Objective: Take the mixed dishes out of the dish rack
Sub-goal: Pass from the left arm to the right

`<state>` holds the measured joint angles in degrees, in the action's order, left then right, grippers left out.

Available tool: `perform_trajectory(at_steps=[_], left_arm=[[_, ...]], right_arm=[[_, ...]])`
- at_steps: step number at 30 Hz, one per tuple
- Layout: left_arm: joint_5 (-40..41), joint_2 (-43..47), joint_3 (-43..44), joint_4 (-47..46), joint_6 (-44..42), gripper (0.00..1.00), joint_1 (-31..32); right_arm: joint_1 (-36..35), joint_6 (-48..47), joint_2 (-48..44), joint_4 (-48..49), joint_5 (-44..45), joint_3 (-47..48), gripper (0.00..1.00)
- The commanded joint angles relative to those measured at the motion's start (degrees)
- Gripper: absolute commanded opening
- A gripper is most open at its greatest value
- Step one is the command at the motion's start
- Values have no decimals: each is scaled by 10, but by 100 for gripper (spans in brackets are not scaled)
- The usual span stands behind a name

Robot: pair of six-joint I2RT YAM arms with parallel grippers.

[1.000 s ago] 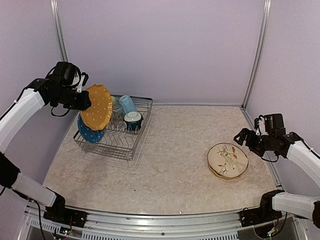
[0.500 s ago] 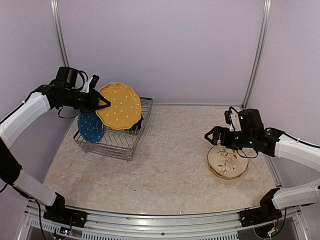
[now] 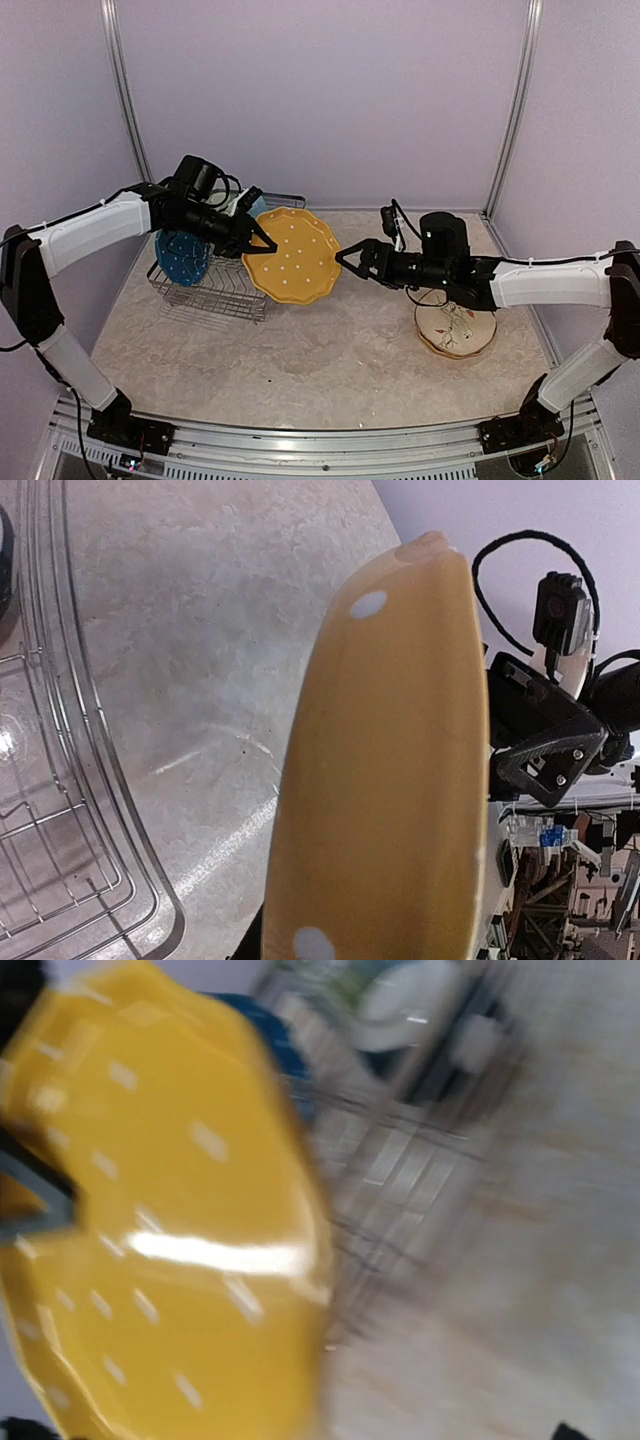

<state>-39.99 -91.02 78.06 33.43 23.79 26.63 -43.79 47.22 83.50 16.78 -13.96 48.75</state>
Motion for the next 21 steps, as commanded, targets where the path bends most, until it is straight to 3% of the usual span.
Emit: perform_trajectory(at_steps=[1,12,19,21], left_arm=[[-55,1,10,-62,3,0,27],[-82,-26,10,-76,9,0,54],[-97,-40,12,-81,10,0,70],[-99,-42,13,-81,7,0,75]], right_arm=[[-7,53,31,130,-34,-8,94],[-10,111,88,242,-74,-31,59],[-14,129,103,280,-82,-40,48],[-14,136,107,295,-86,-43,39]])
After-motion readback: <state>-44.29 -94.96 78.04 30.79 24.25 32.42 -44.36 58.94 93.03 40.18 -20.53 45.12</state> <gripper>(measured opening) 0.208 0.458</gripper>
